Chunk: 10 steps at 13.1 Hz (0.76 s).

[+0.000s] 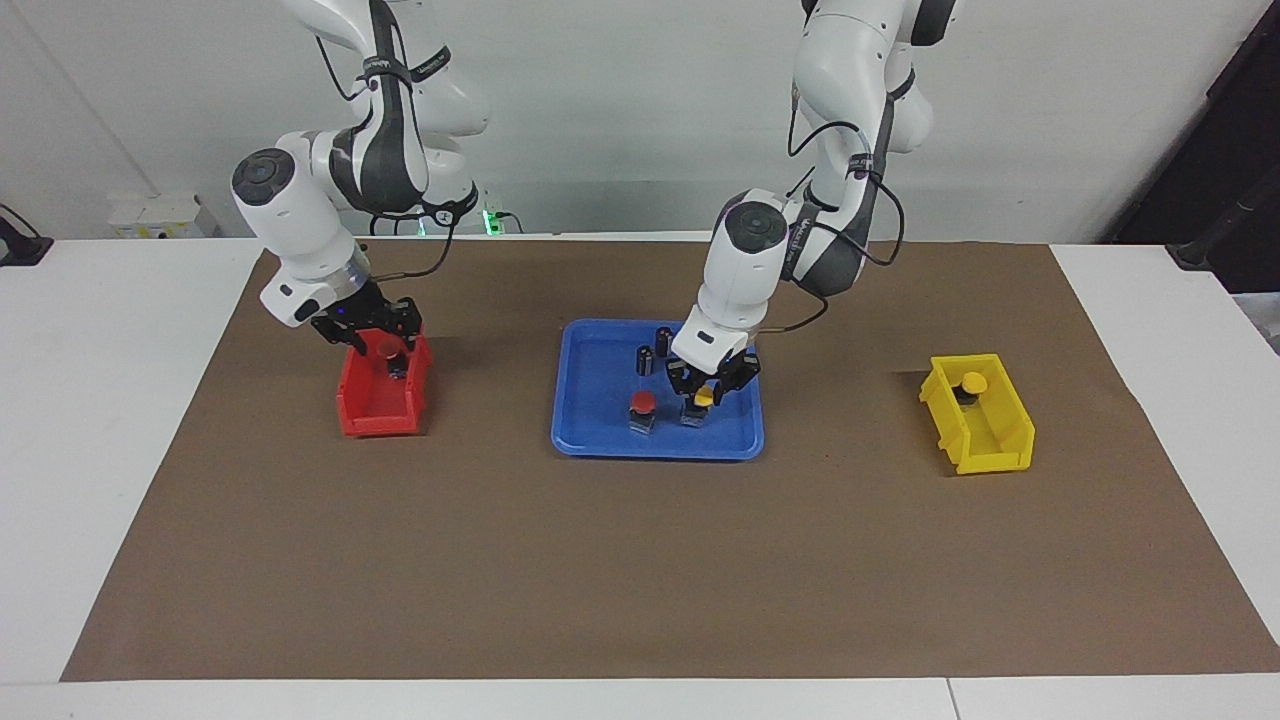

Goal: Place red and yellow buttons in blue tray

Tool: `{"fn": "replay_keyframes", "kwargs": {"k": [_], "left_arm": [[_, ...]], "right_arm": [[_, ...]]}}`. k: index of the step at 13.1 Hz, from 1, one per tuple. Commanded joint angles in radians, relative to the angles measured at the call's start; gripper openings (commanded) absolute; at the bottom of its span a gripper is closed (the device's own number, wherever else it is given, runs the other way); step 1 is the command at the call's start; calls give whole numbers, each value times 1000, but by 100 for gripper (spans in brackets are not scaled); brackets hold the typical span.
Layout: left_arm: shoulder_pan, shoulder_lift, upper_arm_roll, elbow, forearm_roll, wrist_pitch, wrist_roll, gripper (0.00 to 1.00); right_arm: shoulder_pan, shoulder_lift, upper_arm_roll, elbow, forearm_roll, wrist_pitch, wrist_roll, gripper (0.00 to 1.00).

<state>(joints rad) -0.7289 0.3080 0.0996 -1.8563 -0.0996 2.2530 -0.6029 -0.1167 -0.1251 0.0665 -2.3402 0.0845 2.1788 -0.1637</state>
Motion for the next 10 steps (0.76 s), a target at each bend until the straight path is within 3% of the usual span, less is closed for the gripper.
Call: {"fn": "replay_keyframes", "kwargs": {"k": [1,4,6,10], "left_arm": [[-17,-9,14,9,-15,-45,-12,84],[-3,-41,20,136,-9,-327,2,99],[32,-102,72,186,38,-482,59,100],[216,-249,163,186,81,-604,439,100]], "right_arm": [[-34,-28,7,-68,23,61,-54,72],[-32,-37,7,-102,23,96,-54,67],[-37,-28,7,-110,23,101,-65,66],[-38,-37,7,-140,23,108,-66,64]]}}
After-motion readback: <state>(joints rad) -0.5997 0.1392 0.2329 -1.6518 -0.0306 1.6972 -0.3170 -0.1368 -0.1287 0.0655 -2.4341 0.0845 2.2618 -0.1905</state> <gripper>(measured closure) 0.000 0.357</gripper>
